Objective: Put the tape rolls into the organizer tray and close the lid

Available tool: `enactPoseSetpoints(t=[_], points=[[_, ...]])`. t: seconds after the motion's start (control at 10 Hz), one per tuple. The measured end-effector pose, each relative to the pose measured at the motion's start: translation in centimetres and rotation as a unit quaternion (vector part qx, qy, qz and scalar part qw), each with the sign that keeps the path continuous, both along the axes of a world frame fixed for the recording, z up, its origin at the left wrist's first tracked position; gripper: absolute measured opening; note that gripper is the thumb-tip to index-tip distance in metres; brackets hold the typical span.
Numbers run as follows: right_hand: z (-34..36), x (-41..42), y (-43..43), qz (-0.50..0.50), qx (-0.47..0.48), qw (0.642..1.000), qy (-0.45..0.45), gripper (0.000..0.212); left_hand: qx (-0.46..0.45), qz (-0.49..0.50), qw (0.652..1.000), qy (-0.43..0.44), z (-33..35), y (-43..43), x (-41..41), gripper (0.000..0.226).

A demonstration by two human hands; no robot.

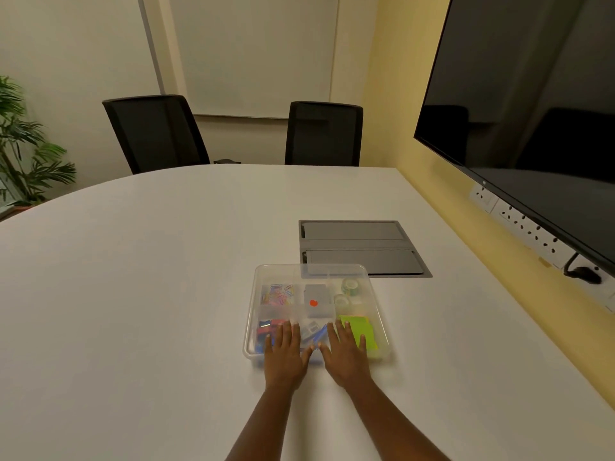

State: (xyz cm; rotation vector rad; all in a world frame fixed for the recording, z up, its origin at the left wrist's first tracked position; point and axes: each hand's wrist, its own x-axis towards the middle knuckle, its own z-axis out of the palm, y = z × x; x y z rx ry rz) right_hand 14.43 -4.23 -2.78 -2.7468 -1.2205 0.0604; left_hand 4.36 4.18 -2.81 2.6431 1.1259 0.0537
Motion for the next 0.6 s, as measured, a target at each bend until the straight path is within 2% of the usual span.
enactPoseSetpoints(t=[0.1, 0.2, 0.3, 0.4, 0.5, 0.6], points=[[-0.7, -0.3, -0.5, -0.007, 0.014, 1.0, 0.009, 0.089, -0.014, -0.01, 1.0, 0.01, 0.3, -0.8, -0.5, 0.081], [-0.9, -0.6, -0.9, -0.011, 0.018, 1.0, 0.013, 0.088, -0.017, -0.011, 0.999, 0.037, 0.4, -1.3, -0.9, 0.064], [-0.1, -0.8, -1.4, -0.002, 0.016, 1.0, 0.023, 0.091, -0.003, -0.015, 0.999, 0.034, 0.6, -1.4, -1.2, 0.089], [0.9, -0.8, -1.4, 0.013, -0.012, 1.0, 0.009, 0.122, 0.001, -0.02, 0.998, 0.053, 0.7, -1.7, -1.2, 0.067], [2.1, 0.1, -2.1, 0.05, 0.013, 0.999, 0.017, 0.123, 0.025, -0.015, 0.999, 0.027, 1.5, -0.9, -0.9, 0.072], [3.7, 2.9, -2.0, 0.011, 0.055, 0.994, -0.099, 0.093, 0.16, -0.003, 0.983, -0.091, 2.8, 1.5, 0.4, 0.09]])
